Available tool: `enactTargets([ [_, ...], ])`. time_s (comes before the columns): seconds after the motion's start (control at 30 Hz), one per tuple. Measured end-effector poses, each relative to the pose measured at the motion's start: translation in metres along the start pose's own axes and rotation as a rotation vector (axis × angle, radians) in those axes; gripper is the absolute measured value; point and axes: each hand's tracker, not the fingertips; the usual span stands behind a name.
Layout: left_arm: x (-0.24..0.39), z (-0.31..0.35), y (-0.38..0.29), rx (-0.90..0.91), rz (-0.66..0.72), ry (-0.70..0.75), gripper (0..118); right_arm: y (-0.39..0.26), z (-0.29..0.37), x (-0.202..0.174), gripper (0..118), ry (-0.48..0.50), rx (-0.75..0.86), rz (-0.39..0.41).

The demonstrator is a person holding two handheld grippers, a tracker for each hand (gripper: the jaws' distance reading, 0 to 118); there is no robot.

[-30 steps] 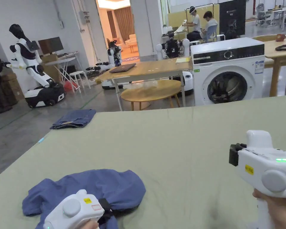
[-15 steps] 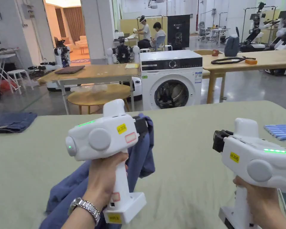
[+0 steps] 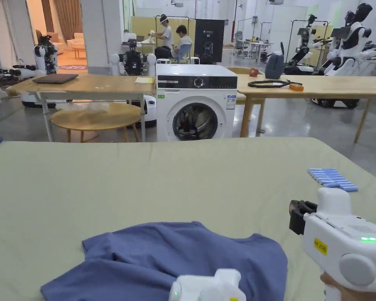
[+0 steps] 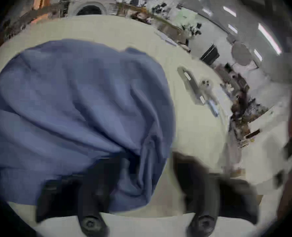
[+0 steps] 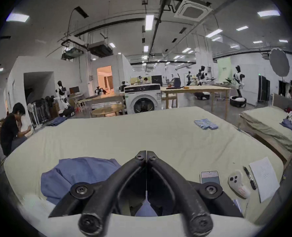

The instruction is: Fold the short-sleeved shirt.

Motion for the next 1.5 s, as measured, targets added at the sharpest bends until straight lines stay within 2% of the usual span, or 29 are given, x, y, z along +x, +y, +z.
enactTargets([
  [0.03, -0.001, 0.021, 0.012, 0.055, -0.007, 0.0, 102, 0.001, -0.001, -0.003, 0, 0.007, -0.001, 0.002],
  [0.17, -0.008, 0.137, 0.043, 0.377, -0.094, 0.092, 103, 0.006, 0.001, -0.016, 0, 0.077, 0.042, -0.029],
  [0.27, -0.018, 0.233, 0.033, 0.658, -0.128, 0.253, 102, 0.01, 0.001, -0.027, 0, 0.116, 0.071, -0.032],
  [0.3, -0.022, 0.257, 0.023, 0.735, -0.124, 0.319, 94, 0.01, 0.002, -0.03, 0, 0.127, 0.079, -0.03],
  [0.33, -0.028, 0.281, 0.01, 0.831, -0.122, 0.392, 69, 0.011, 0.0, -0.033, 0, 0.135, 0.086, -0.028],
  [0.37, -0.035, 0.299, -0.008, 0.916, -0.117, 0.466, 38, 0.011, -0.001, -0.036, 0, 0.142, 0.087, -0.025],
  [0.4, -0.042, 0.312, -0.022, 0.971, -0.101, 0.533, 0, 0.01, -0.003, -0.039, 0, 0.149, 0.084, -0.024],
  [0.47, -0.066, 0.327, -0.055, 1.023, 0.018, 0.706, 0, 0.005, -0.007, -0.044, 0, 0.162, 0.07, -0.016],
  [0.5, -0.081, 0.331, -0.066, 1.014, 0.083, 0.722, 0, 0.003, -0.009, -0.047, 0, 0.168, 0.061, -0.014],
  [0.57, -0.122, 0.333, -0.081, 0.864, 0.192, 0.639, 0, -0.003, -0.014, -0.052, 0, 0.183, 0.036, -0.018],
  [0.63, -0.148, 0.325, -0.094, 0.813, 0.343, 0.601, 0, -0.007, -0.019, -0.056, 0, 0.188, 0.014, -0.018],
  [0.8, -0.178, 0.302, -0.087, 0.741, 0.426, 0.518, 0, -0.016, -0.029, -0.066, 0, 0.195, -0.017, -0.003],
  [0.83, -0.184, 0.295, -0.08, 0.703, 0.434, 0.506, 26, -0.017, -0.032, -0.067, 0, 0.192, -0.024, 0.003],
  [0.9, -0.199, 0.273, -0.057, 0.578, 0.452, 0.516, 106, -0.02, -0.037, -0.069, 0, 0.19, -0.037, 0.008],
  [0.93, -0.207, 0.258, -0.048, 0.501, 0.46, 0.528, 118, -0.023, -0.041, -0.07, 0, 0.186, -0.047, 0.009],
  [1.0, -0.224, 0.225, -0.037, 0.432, 0.433, 0.555, 118, -0.027, -0.047, -0.07, 1, 0.181, -0.067, 0.012],
  [1.1, -0.261, 0.168, -0.027, 0.222, 0.503, 0.619, 115, -0.033, -0.063, -0.071, 13, 0.181, -0.134, 0.021],
  [1.13, -0.269, 0.156, -0.031, 0.195, 0.516, 0.629, 114, -0.035, -0.069, -0.073, 23, 0.178, -0.149, 0.031],
  [1.17, -0.269, 0.151, -0.032, 0.202, 0.491, 0.706, 114, -0.037, -0.075, -0.075, 38, 0.178, -0.162, 0.045],
  [1.2, -0.256, 0.151, -0.034, 0.254, 0.404, 0.724, 110, -0.037, -0.084, -0.079, 61, 0.185, -0.184, 0.065],
  [1.23, -0.246, 0.153, -0.033, 0.26, 0.371, 0.761, 96, -0.037, -0.096, -0.085, 93, 0.199, -0.22, 0.085],
  [1.27, -0.241, 0.153, -0.033, 0.246, 0.365, 0.803, 85, -0.037, -0.107, -0.091, 109, 0.222, -0.244, 0.089],
  [1.3, -0.236, 0.162, -0.036, 0.255, 0.342, 0.811, 69, -0.036, -0.124, -0.101, 113, 0.223, -0.271, 0.118],
  [1.37, -0.229, 0.169, -0.042, 0.297, 0.33, 0.793, 14, -0.034, -0.154, -0.128, 113, 0.226, -0.287, 0.153],
  [1.4, -0.228, 0.173, -0.046, 0.316, 0.316, 0.792, 0, -0.035, -0.172, -0.145, 113, 0.243, -0.319, 0.171],
  [1.5, -0.227, 0.175, -0.055, 0.341, 0.308, 0.767, 0, -0.043, -0.225, -0.198, 113, 0.304, -0.415, 0.236],
])
